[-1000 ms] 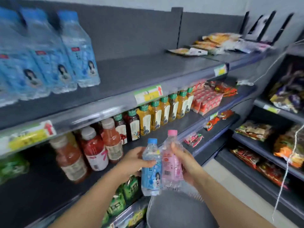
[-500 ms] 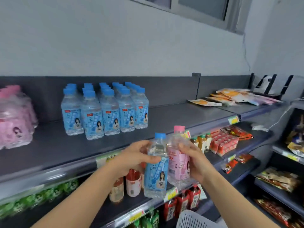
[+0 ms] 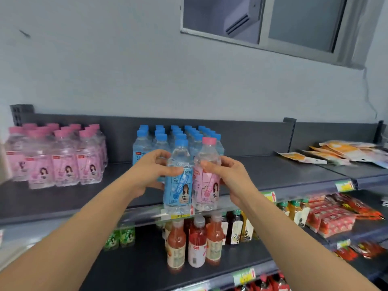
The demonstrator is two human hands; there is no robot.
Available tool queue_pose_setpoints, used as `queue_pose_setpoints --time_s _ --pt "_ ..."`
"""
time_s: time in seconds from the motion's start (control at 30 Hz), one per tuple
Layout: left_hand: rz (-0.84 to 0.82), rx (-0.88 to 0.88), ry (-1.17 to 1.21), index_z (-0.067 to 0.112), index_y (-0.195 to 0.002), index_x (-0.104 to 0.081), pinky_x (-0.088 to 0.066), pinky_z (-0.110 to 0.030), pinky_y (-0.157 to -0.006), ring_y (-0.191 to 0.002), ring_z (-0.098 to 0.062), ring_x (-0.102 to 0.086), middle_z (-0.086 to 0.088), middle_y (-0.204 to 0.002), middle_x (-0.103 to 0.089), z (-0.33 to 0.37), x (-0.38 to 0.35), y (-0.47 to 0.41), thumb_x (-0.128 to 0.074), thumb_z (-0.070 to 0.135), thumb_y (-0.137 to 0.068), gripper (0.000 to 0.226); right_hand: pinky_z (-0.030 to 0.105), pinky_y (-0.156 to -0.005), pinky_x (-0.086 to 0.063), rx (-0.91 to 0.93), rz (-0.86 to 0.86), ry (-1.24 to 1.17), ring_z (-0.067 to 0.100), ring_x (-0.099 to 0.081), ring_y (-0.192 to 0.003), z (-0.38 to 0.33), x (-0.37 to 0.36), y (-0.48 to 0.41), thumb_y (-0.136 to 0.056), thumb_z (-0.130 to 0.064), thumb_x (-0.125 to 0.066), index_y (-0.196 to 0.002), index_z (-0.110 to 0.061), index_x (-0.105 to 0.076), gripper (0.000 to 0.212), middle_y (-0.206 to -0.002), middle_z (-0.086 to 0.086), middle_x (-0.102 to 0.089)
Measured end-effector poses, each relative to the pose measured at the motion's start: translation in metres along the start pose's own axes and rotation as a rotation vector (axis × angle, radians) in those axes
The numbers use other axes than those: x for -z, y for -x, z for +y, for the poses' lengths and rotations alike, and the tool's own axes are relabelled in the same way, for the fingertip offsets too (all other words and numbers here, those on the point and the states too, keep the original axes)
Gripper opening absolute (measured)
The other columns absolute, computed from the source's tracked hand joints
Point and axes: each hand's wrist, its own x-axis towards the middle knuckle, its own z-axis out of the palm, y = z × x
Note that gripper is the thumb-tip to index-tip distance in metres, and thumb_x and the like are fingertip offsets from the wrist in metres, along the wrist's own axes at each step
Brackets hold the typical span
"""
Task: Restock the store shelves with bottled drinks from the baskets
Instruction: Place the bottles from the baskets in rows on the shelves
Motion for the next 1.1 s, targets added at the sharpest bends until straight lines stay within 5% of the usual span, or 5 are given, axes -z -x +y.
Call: queue_pose_setpoints --time_s 0.4,0.8,0.97,1.1 --pt "0.271 -0.074 -0.008 0.015 -0.107 -0.056 -0.057 -0.039 -0.067 -0.091 -0.022 -0.066 -0.008 -0.103 -0.063 -0.005 0.096 -0.030 -0.078 0.007 -0.076 0.039 0.029 -0.069 -0.050 0.023 0.020 0.057 0.019 -0.068 -0.092 -0.013 -0.067 -0.036 -0.065 -0.025 -0.087 -0.117 -0.015 -0.056 0.061 -0.108 0.005 -0.067" --pt "0.306 -0.082 0.000 0.011 -0.115 -0.055 -0.054 -0.051 -0.089 -0.101 -0.026 -0.064 -0.005 -0.104 -0.063 -0.056 0.104 -0.068 -0.078 0.003 -0.075 0.047 0.027 -0.067 -0.049 -0.024 0.002 0.080 0.019 -0.067 -0.089 0.001 -0.091 -0.053 -0.066 -0.017 -0.087 -0.112 -0.014 -0.055 0.056 -0.106 0.006 -0.066" --pt "0.266 -0.112 -0.029 0.016 -0.118 -0.056 -0.055 -0.043 -0.083 -0.101 -0.025 -0.062 -0.007 -0.105 -0.061 -0.059 0.100 -0.073 -0.074 0.004 -0.079 0.045 0.028 -0.069 -0.051 -0.032 -0.011 0.085 0.019 -0.068 -0.090 0.004 -0.092 -0.054 -0.066 -0.017 -0.087 -0.113 -0.014 -0.055 0.057 -0.107 0.005 -0.066" --pt "0.298 -0.160 -0.114 0.018 -0.129 -0.054 -0.047 -0.020 -0.066 -0.088 -0.009 -0.060 -0.004 -0.101 -0.061 -0.061 0.098 -0.074 -0.073 0.009 -0.082 0.052 0.026 -0.066 -0.050 -0.039 -0.026 0.089 0.019 -0.068 -0.090 0.008 -0.094 -0.053 -0.065 -0.018 -0.087 -0.113 -0.014 -0.055 0.058 -0.111 0.007 -0.065"
